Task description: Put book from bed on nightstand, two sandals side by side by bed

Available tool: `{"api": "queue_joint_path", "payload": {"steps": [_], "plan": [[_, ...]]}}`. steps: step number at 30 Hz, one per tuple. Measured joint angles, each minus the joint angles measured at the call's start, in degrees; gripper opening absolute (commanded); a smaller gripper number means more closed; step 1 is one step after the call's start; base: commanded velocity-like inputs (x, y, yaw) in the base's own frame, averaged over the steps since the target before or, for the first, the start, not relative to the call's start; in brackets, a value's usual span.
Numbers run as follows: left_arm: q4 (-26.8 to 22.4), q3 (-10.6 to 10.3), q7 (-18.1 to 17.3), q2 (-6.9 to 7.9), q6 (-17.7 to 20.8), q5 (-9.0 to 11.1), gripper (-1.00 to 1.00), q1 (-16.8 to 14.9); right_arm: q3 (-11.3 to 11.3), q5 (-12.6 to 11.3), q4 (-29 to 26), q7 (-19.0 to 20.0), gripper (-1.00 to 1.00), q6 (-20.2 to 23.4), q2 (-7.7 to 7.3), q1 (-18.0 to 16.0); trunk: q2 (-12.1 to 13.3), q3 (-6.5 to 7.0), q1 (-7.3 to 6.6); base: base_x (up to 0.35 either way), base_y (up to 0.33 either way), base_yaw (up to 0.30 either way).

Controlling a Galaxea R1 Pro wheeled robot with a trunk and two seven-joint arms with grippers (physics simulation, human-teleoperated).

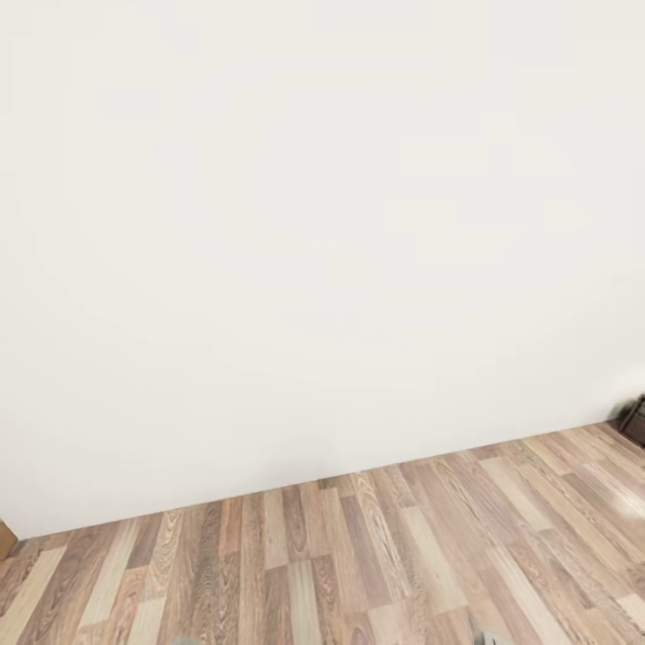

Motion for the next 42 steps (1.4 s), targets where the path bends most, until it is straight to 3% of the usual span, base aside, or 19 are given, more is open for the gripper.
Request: {"api": "queue_joint_path", "payload": {"steps": [42], "plan": [[0.0, 0.0, 0.0, 0.00, 0.0, -0.1, 1.00, 0.0, 0.1, 0.0, 0.0, 0.0, 1.00, 0.0, 0.03, 0.0, 0.0, 0.00, 0.00, 0.000, 0.000, -0.176]]}}
